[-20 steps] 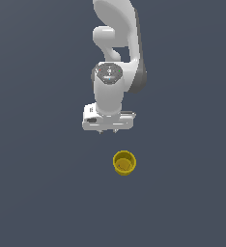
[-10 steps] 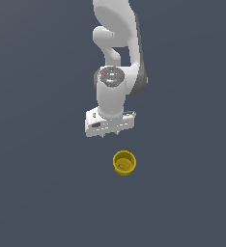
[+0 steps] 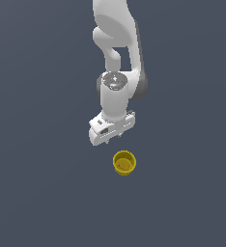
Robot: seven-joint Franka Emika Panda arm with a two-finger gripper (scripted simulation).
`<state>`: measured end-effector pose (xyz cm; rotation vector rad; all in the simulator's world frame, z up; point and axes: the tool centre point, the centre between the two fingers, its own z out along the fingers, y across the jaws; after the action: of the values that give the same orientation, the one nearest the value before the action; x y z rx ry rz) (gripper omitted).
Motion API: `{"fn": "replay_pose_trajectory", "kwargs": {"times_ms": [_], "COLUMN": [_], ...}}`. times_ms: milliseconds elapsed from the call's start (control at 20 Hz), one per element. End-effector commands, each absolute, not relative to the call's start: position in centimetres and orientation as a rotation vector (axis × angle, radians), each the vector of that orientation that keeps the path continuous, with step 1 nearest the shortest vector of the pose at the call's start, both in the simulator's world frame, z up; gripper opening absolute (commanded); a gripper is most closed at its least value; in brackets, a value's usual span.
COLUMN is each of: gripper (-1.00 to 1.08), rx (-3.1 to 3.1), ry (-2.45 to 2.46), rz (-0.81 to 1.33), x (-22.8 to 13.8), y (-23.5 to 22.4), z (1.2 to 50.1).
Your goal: Pick up the object and move it to a goal position.
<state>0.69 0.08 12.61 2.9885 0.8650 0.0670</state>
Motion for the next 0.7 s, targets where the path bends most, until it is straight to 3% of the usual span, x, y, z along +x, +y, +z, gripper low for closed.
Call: {"fn": "replay_pose_trajectory", "kwargs": {"times_ms": [0,650], "gripper": [0.28,0.28], "rx": [2.954,2.707], "ry": [0.977,1.507], "rz": [0.093,0.234], "x": [1.0,2.4], "y": [0.5,2.8], "z": [12.3,10.8]}}
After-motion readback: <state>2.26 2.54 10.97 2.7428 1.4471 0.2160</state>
